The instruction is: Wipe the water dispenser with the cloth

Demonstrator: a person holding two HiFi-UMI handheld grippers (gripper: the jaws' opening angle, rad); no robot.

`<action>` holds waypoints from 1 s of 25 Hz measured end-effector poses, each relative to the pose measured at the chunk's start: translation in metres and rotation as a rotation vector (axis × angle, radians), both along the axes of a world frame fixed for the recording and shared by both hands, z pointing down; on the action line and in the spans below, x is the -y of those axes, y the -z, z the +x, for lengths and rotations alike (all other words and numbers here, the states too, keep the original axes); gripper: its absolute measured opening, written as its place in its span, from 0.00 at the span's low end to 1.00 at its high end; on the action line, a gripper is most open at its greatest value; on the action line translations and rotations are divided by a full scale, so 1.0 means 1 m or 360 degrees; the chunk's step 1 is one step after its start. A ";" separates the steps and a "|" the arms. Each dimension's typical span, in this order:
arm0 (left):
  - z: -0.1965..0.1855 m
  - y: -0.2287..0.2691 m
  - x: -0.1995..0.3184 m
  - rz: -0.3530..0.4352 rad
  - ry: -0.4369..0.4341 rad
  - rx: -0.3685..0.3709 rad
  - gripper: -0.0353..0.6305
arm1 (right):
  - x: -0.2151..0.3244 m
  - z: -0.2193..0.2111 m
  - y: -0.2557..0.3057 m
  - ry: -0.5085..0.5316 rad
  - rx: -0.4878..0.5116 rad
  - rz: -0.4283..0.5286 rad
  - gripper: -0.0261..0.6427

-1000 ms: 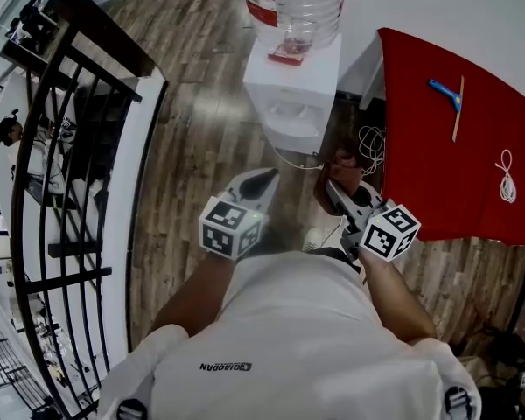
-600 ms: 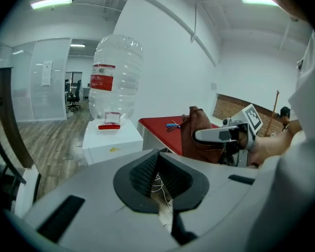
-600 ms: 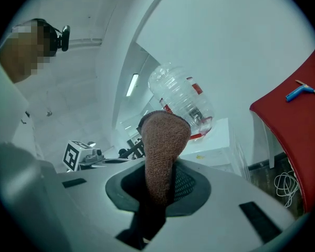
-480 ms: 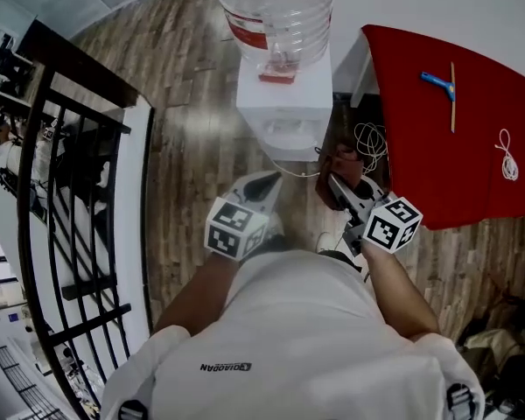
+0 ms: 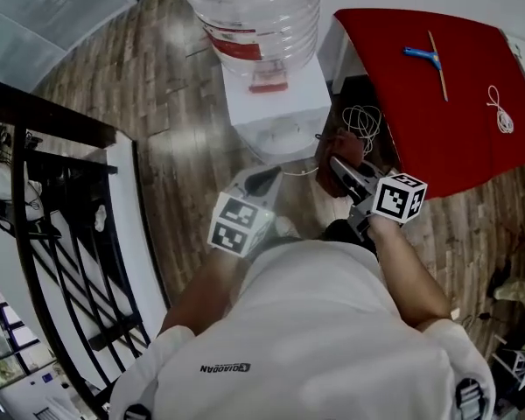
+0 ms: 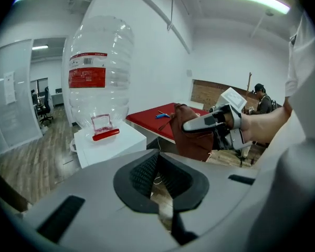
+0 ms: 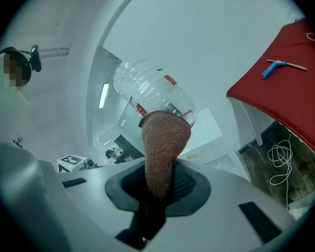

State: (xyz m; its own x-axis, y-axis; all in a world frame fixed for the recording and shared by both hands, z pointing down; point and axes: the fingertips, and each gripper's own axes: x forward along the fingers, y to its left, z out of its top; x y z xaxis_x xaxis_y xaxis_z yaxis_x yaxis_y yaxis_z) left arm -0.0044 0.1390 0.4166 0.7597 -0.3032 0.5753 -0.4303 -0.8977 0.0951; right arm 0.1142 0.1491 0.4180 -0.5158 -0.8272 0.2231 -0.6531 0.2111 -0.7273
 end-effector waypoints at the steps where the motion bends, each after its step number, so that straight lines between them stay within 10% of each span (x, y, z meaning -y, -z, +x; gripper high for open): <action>1: -0.001 -0.001 0.002 -0.0008 -0.0024 0.0005 0.04 | 0.003 -0.001 0.000 -0.0011 -0.0003 -0.0007 0.12; 25: 0.083 -0.009 0.118 -0.0178 0.0270 0.0034 0.04 | 0.205 0.149 -0.074 0.0145 -0.0149 -0.0095 0.12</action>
